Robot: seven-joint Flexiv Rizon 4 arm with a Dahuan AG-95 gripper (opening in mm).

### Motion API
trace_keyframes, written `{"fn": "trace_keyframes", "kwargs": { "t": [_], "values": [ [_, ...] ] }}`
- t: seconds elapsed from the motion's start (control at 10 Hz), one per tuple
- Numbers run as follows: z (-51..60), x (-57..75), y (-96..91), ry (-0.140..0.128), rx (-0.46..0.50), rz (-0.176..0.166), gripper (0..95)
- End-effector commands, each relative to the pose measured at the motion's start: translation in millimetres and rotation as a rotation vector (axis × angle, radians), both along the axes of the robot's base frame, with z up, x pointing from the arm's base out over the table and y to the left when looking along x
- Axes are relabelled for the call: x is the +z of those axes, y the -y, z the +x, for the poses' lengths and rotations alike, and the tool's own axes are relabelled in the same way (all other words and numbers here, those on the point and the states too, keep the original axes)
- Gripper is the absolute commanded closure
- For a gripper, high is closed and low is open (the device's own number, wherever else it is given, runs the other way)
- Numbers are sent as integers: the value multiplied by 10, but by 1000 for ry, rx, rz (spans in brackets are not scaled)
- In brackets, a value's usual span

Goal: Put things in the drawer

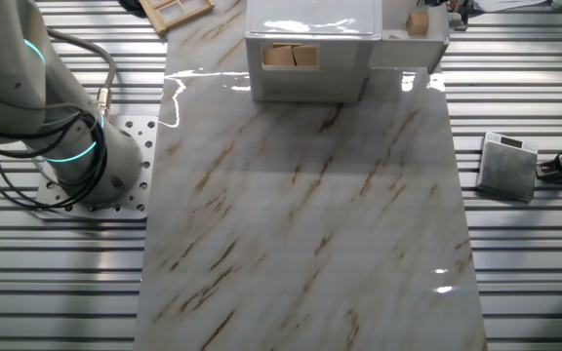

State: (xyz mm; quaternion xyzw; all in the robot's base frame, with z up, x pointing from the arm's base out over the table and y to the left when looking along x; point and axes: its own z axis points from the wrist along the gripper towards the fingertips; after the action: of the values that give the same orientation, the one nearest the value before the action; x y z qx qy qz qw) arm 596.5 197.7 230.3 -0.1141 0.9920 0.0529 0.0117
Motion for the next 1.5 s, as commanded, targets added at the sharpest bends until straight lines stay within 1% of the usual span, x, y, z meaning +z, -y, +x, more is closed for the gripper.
{"fn": "trace_keyframes", "kwargs": {
  "t": [0.1,0.3,0.4,0.5,0.6,0.7,0.8,0.9,1.0,1.2,1.4,1.5],
  "values": [
    [-12,5,6,2,7,3,950],
    [-12,7,31,1,15,4,950],
    [-4,7,98,0,25,5,950],
    [11,11,235,1,37,9,950],
    [17,12,327,2,47,9,950],
    [21,4,503,5,68,5,950],
    [19,0,615,6,81,4,950],
    [15,-13,720,7,92,4,950],
    [25,-53,885,11,115,5,950],
    [34,-84,982,15,126,9,950],
    [25,-66,975,15,118,5,950],
    [-10,-49,951,12,116,6,950]
  ]
}}
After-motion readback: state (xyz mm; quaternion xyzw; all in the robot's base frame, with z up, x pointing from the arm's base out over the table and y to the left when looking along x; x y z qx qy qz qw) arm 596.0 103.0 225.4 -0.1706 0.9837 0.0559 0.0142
